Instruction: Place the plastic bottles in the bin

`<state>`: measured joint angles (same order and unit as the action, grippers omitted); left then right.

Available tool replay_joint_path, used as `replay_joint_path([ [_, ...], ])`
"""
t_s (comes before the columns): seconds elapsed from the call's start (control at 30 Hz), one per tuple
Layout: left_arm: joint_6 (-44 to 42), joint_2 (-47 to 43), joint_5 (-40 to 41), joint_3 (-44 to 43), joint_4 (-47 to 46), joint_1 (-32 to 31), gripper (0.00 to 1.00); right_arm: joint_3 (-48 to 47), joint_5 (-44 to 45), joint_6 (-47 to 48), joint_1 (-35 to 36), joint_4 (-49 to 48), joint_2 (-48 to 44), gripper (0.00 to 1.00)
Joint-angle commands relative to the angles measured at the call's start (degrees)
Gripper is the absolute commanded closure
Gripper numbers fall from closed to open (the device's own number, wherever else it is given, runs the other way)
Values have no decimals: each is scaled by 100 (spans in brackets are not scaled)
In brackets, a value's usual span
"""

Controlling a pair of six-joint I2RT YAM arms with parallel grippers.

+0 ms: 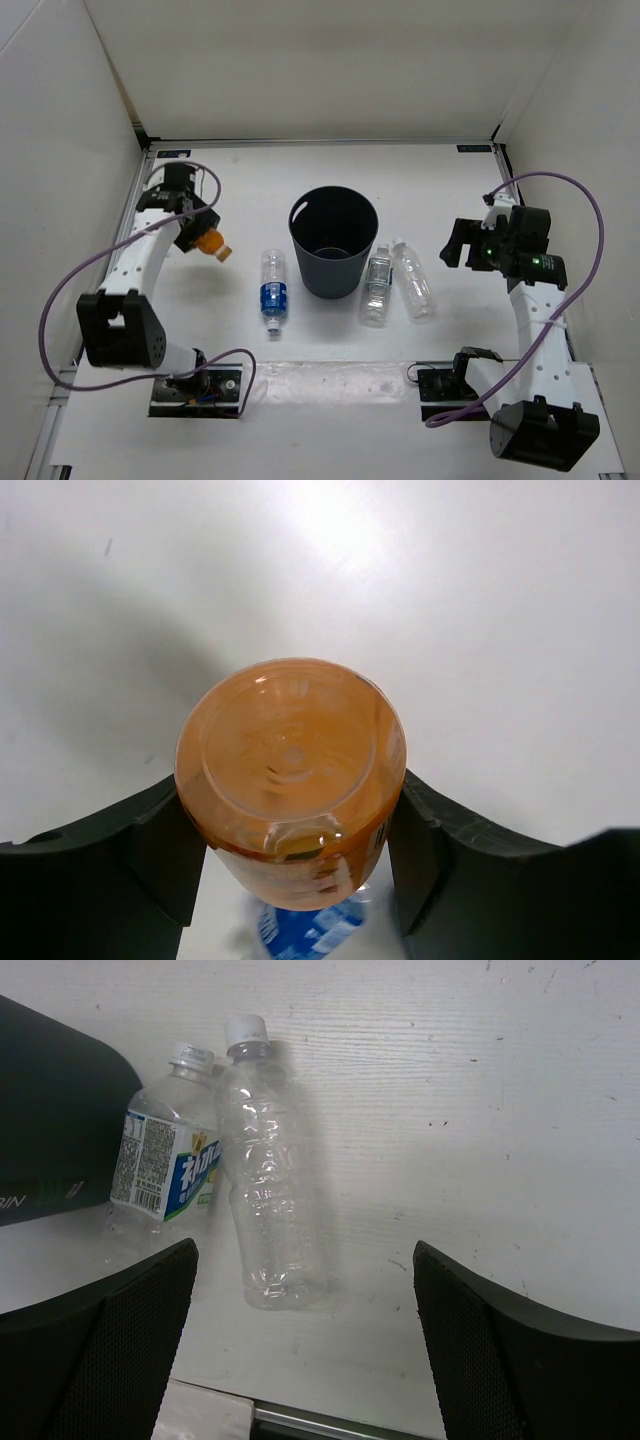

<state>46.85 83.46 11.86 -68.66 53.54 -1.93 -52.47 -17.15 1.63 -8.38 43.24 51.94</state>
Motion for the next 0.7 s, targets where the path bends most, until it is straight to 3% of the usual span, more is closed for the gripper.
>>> replay_joint_path([
  [0.0,-263,-1162,335,-481,-786,26,39,-141,-96,-57,21,-211,44,10],
  [0.13,-922,-1464,-68,-901,-1740,-17,39,-10,-113,-57,21,-386,62,10],
  [0.27,-1703,-1237,-797,-1823,-1742,-412,39,263,-420,-110,-146,-536,-105,10],
  [0.47,-2223,-1061,-615,-2301,-2083,-1941,39,623,-834,-540,-357,-589,-351,10],
  [0.6,-2811,-683,-247,-2467,-2234,-3345,39,773,-966,-672,-533,-598,-413,10],
  [0.67,-2979,-542,-45,-2494,-2286,-3682,39,791,-966,-681,-559,-607,-431,10],
])
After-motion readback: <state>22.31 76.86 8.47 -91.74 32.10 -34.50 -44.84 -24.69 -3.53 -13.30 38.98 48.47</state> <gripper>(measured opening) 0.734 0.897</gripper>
